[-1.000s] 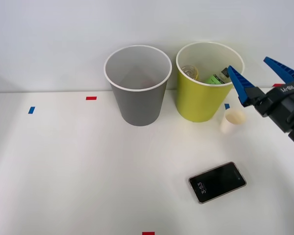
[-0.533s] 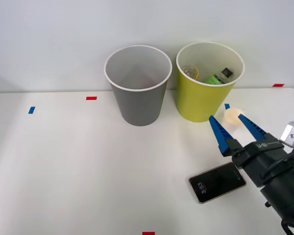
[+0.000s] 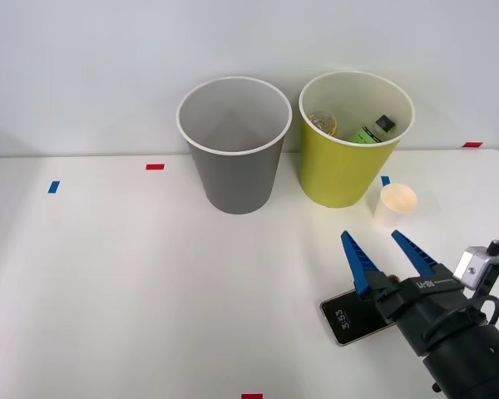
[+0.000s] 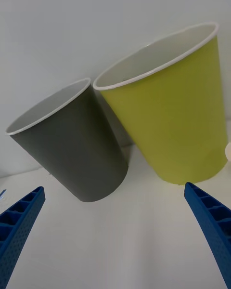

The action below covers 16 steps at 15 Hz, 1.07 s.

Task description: Put cans in the gray bin, plastic bottles in the light green bin

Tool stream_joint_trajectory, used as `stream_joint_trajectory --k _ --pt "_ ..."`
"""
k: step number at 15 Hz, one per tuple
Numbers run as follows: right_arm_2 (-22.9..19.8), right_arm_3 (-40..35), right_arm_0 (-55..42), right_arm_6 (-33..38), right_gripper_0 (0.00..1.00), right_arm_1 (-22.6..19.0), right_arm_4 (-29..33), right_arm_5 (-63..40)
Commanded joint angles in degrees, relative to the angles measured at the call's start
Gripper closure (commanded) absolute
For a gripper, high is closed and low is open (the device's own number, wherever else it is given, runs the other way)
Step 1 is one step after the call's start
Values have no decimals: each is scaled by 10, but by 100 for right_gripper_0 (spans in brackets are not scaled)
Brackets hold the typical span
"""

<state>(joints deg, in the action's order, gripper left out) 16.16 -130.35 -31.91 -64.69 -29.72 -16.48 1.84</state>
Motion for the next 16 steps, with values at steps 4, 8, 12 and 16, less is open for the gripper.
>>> stream_joint_trajectory --k 4,8,12,16 --pt "2 0 -36 -20 0 25 13 5" --pt "3 0 -66 -18 0 104 109 6" --pt "11 52 -81 -14 0 151 180 91" --pt "22 115 -97 -95 0 150 174 200"
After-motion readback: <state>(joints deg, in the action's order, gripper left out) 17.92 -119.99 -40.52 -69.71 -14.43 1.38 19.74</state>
